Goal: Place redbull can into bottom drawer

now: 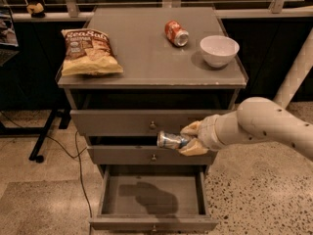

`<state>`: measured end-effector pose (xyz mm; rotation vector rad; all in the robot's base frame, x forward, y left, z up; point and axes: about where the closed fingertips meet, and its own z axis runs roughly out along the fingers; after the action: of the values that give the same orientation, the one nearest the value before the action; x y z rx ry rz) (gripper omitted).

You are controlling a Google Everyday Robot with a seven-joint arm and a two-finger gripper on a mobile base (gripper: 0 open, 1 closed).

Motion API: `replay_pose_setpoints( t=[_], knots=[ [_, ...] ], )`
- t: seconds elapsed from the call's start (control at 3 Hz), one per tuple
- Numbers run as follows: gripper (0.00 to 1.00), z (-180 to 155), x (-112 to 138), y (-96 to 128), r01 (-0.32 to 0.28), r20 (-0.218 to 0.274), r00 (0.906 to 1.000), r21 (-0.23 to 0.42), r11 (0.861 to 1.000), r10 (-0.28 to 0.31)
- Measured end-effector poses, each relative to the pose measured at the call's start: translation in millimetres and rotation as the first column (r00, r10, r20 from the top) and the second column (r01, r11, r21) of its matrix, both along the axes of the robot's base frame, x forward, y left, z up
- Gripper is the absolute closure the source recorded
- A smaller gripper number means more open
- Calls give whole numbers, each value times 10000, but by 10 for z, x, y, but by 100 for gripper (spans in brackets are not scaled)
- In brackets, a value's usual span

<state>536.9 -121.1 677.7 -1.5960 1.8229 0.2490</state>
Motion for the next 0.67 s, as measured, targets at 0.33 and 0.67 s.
replay_pose_setpoints(
  t=[0.33,0.67],
  knots=[
    [100,-417,37,1,149,-260,9996,92,9998,-147],
    [100,-890,42,-29,288,-863,9959,380,9989,-254]
  ],
)
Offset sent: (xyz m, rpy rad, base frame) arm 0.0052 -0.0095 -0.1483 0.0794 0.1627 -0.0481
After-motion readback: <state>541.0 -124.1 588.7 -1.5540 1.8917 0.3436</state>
